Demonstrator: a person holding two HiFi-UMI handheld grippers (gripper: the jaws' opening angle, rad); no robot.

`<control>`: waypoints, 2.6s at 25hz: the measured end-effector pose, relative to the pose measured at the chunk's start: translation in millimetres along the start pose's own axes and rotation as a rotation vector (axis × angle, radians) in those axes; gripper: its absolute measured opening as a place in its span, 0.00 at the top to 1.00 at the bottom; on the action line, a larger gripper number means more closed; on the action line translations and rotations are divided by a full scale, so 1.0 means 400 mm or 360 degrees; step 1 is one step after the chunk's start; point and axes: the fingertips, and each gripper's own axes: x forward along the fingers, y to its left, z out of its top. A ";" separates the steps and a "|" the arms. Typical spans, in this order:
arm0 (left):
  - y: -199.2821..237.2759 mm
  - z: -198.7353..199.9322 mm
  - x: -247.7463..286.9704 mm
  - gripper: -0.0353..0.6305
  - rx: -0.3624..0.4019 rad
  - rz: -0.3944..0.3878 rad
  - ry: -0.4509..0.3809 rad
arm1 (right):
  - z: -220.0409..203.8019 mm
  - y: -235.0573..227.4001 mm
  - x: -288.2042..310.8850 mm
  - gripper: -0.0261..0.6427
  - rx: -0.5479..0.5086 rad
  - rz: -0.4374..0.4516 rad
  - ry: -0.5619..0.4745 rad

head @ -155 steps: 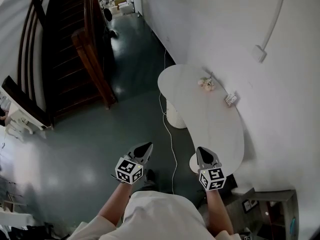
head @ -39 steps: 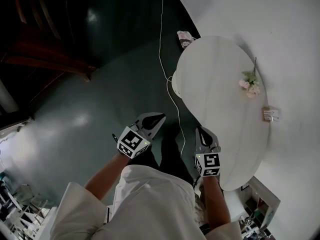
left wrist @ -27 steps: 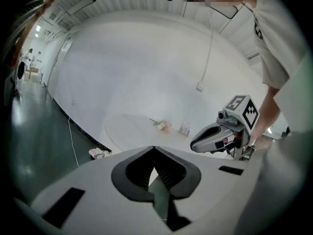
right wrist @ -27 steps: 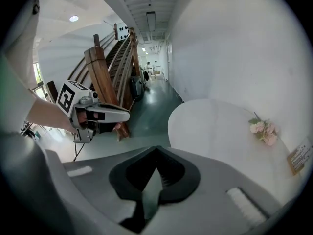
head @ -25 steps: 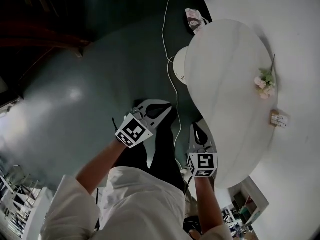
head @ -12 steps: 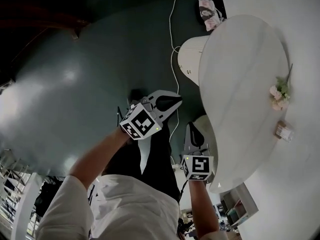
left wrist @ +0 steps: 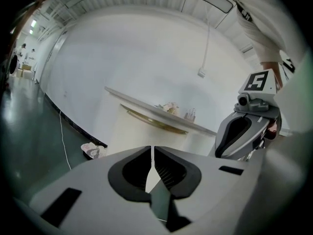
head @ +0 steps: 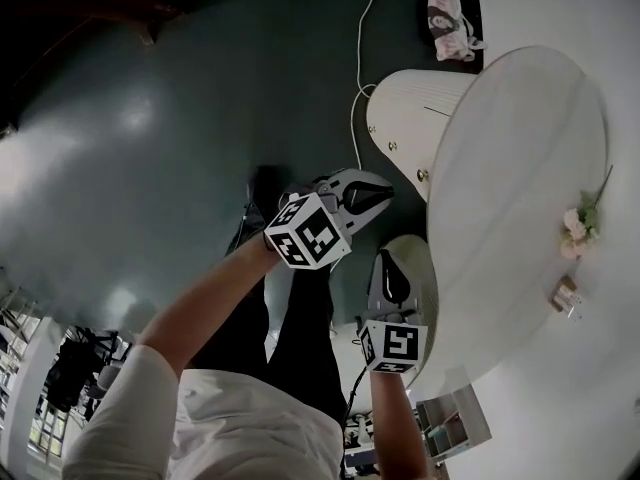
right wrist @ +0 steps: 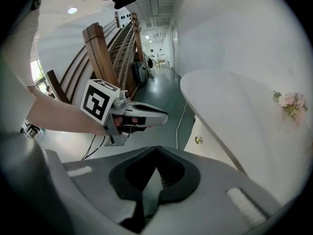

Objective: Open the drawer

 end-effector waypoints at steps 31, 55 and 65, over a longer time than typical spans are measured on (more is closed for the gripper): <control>0.051 -0.148 0.272 0.70 0.0059 -0.0095 -0.0087 | -0.151 -0.025 0.149 0.94 0.0010 0.0019 0.0068; 0.040 -0.167 0.343 0.79 0.0155 -0.0054 -0.0152 | -0.198 -0.046 0.166 0.94 -0.0008 -0.0012 0.0097; 0.040 -0.167 0.339 0.79 0.0149 -0.0065 -0.0132 | -0.204 -0.027 0.161 0.94 0.0011 -0.0020 0.0072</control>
